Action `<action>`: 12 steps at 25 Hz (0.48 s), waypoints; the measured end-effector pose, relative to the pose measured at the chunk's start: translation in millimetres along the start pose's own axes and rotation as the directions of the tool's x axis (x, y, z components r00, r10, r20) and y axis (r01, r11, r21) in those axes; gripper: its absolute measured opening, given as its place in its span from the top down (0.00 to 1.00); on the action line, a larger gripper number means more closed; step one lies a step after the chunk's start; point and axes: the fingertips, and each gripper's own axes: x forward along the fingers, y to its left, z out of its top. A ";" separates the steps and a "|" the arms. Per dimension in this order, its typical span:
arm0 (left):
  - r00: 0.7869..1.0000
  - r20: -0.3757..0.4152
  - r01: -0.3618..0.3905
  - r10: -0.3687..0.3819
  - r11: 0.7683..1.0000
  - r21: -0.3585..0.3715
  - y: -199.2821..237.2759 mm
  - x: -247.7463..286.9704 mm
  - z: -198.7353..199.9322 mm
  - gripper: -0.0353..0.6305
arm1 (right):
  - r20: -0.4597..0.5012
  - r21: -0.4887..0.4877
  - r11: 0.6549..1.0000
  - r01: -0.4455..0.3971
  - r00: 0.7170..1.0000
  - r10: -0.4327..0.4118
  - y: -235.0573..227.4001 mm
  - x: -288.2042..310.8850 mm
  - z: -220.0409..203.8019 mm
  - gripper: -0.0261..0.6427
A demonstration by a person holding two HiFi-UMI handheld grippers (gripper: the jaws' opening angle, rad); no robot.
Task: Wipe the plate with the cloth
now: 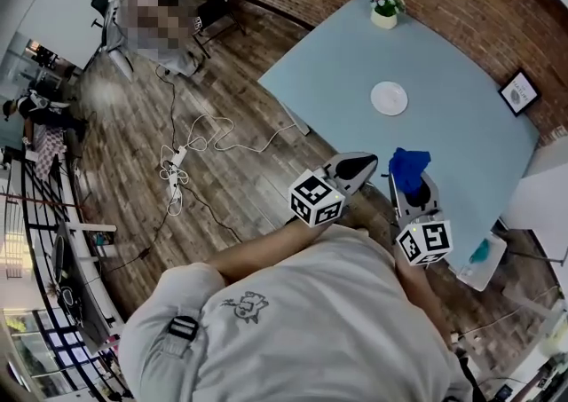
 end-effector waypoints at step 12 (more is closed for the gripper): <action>0.992 -0.023 0.121 -0.121 0.993 0.002 2.4 46.6 5.8 0.94 | 0.016 -0.032 0.995 0.093 0.996 -0.093 -23.5 -0.8 8.7 0.76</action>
